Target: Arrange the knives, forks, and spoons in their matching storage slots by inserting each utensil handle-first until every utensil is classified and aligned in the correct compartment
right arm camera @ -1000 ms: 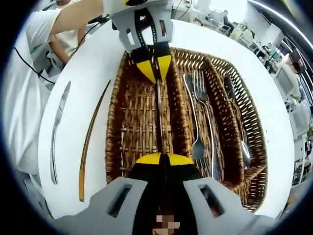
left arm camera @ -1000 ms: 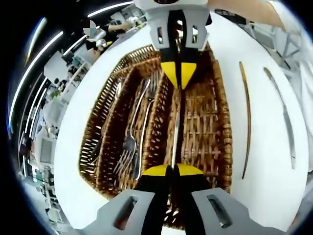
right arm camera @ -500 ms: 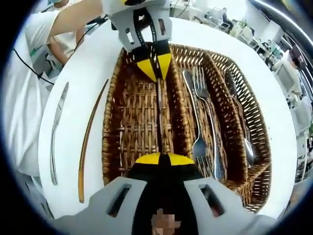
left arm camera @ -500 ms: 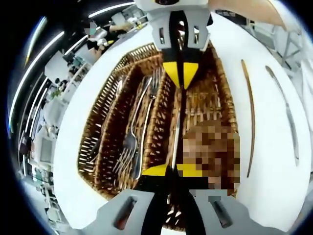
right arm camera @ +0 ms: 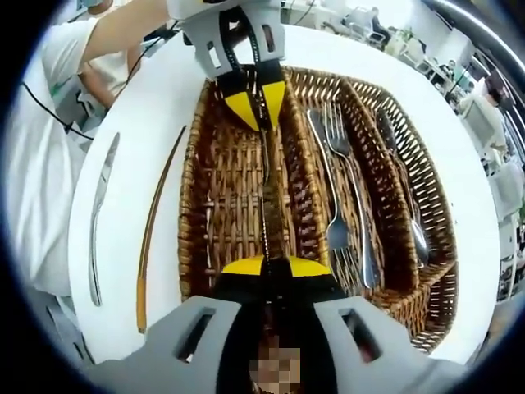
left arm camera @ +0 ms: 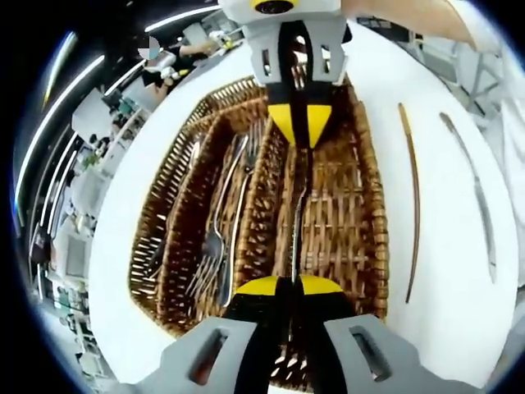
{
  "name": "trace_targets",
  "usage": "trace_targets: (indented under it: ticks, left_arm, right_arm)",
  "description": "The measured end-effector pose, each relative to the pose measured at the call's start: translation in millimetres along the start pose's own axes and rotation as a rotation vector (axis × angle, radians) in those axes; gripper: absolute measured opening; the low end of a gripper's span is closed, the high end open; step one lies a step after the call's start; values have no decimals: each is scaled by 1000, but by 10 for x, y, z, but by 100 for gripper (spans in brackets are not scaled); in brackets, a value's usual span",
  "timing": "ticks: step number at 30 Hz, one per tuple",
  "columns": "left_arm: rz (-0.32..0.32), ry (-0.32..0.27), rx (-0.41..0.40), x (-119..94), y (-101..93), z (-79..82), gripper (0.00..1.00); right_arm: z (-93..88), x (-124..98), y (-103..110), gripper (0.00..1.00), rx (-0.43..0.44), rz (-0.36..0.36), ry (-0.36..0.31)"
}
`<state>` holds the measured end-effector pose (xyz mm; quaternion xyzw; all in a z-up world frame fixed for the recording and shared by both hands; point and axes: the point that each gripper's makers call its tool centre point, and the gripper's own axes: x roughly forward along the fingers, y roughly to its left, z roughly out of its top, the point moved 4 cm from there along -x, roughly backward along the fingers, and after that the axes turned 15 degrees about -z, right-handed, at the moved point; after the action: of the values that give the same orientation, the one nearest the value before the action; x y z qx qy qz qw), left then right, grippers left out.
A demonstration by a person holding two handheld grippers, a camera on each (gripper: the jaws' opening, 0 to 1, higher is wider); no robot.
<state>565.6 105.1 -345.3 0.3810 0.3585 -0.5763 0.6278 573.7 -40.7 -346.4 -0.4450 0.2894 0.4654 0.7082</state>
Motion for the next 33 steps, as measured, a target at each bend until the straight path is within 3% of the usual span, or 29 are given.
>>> trace_targets:
  ticks: [17, 33]
  left_arm:
    - [13, 13, 4, -17, 9, -9, 7]
    - [91, -56, -6, -250, -10, 104, 10]
  right_arm:
    - [-27, -54, 84, 10, 3, -2, 3]
    - [10, -254, -32, 14, 71, -12, -51]
